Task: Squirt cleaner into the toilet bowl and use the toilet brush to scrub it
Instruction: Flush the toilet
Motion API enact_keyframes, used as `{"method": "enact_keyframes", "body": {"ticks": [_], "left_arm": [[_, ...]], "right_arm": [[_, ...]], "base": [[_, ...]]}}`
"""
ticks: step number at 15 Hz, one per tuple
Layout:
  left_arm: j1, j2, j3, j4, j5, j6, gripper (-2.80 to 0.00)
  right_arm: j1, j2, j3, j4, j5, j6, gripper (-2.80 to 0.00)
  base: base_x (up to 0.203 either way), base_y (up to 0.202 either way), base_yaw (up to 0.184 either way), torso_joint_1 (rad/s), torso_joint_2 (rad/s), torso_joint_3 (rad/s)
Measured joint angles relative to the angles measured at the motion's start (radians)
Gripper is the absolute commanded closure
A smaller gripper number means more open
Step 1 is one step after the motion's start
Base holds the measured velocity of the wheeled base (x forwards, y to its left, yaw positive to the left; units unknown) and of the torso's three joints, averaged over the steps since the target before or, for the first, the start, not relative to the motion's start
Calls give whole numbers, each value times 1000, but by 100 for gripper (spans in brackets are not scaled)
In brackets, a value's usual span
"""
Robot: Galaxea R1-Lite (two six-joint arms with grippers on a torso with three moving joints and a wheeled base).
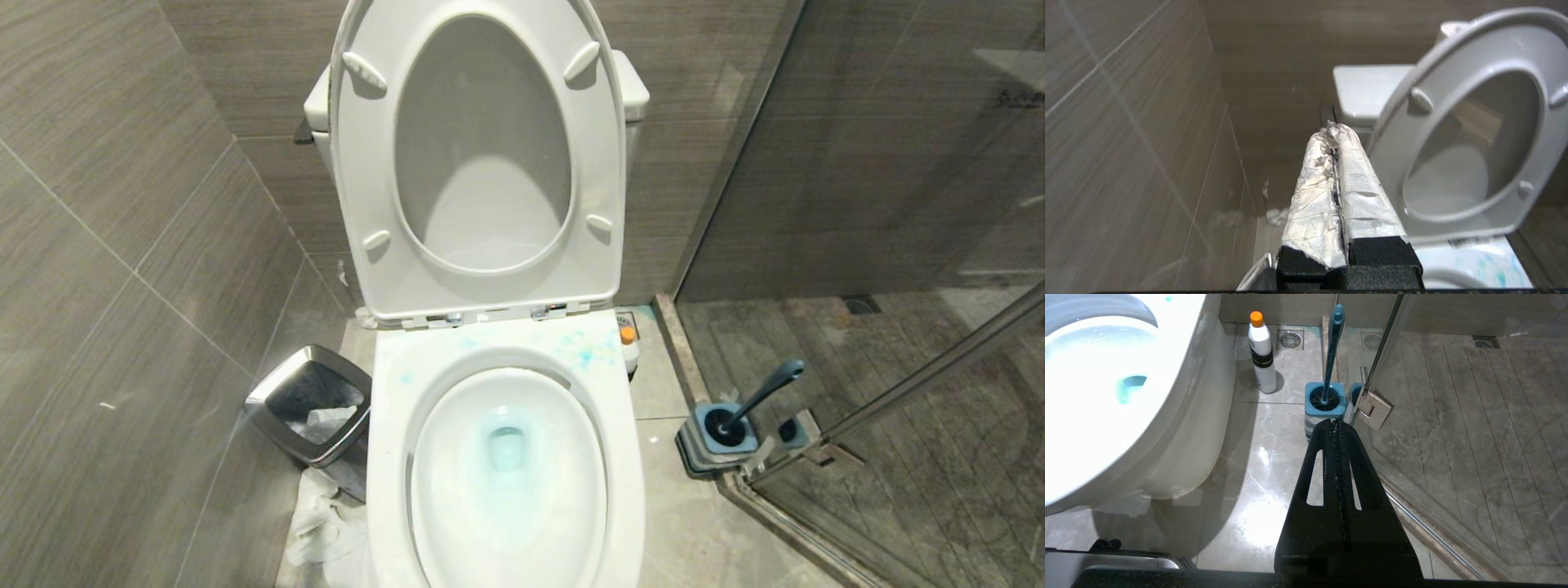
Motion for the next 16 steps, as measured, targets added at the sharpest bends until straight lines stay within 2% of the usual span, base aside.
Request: {"method": "enact_keyframes", "body": {"ticks": [3, 5, 9, 12, 14, 16], "left_arm": [[1, 202, -61, -137, -5, -15, 0], [13, 320, -72, -205, -11, -52, 0], [28, 551, -91, -440, -46, -159, 0], [10, 683, -124, -650, -139, -308, 0], [5, 754, -165, -750, -166, -327, 0], [6, 814, -212, -798, -169, -328, 0]], "right_arm": [[0, 0, 0, 0, 0, 0, 0], [0, 0, 0, 0, -1, 0, 0], [0, 0, 0, 0, 0, 0, 0], [0, 0, 0, 0, 0, 0, 0], [0, 0, 0, 0, 0, 0, 0], [0, 0, 0, 0, 0, 0, 0]], "base": [[0, 0, 0, 0, 0, 0], [0, 0, 0, 0, 0, 0], [0, 0, 0, 0, 0, 0], [0, 0, 0, 0, 0, 0], [0, 0, 0, 0, 0, 0], [0, 0, 0, 0, 0, 0]]}}
